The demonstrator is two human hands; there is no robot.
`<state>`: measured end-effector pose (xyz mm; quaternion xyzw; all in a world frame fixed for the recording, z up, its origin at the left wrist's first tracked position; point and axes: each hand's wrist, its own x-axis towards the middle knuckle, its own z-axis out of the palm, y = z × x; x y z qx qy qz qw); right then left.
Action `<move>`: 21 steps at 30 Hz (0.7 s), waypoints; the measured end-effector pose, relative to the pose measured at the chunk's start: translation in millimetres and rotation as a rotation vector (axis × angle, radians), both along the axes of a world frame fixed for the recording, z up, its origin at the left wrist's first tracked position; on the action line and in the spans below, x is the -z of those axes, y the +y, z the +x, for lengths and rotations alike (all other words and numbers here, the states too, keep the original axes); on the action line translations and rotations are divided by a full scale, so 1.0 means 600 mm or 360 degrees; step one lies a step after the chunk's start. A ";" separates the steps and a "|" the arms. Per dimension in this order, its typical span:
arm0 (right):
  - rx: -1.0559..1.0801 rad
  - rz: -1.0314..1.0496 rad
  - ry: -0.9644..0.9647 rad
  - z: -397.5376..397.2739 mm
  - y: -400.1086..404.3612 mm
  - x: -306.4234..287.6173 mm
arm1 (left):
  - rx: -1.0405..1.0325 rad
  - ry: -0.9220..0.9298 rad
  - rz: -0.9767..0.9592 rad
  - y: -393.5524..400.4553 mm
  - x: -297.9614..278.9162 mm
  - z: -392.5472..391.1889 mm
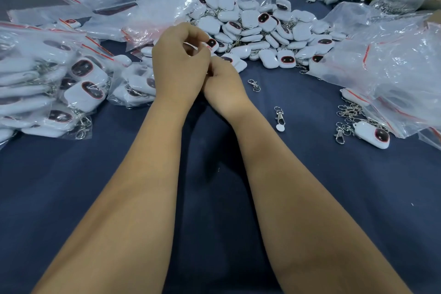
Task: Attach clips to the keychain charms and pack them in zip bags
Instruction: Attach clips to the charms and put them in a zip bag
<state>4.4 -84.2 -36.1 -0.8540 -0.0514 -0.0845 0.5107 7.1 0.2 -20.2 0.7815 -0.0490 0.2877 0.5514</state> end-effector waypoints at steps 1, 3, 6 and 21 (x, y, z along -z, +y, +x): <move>0.0034 0.0031 -0.0054 -0.002 -0.003 -0.001 | -0.0009 0.0046 0.0014 0.000 0.002 0.001; 0.0184 0.0096 -0.0151 -0.002 -0.014 -0.006 | -0.0022 0.0139 0.0005 -0.002 0.007 0.003; 0.0471 0.0119 -0.0134 0.007 -0.045 -0.008 | -0.0085 0.0236 -0.0052 -0.001 0.009 0.002; 0.0382 -0.0867 -0.0183 0.017 -0.070 0.013 | -0.0068 0.0336 -0.0022 0.000 0.009 0.002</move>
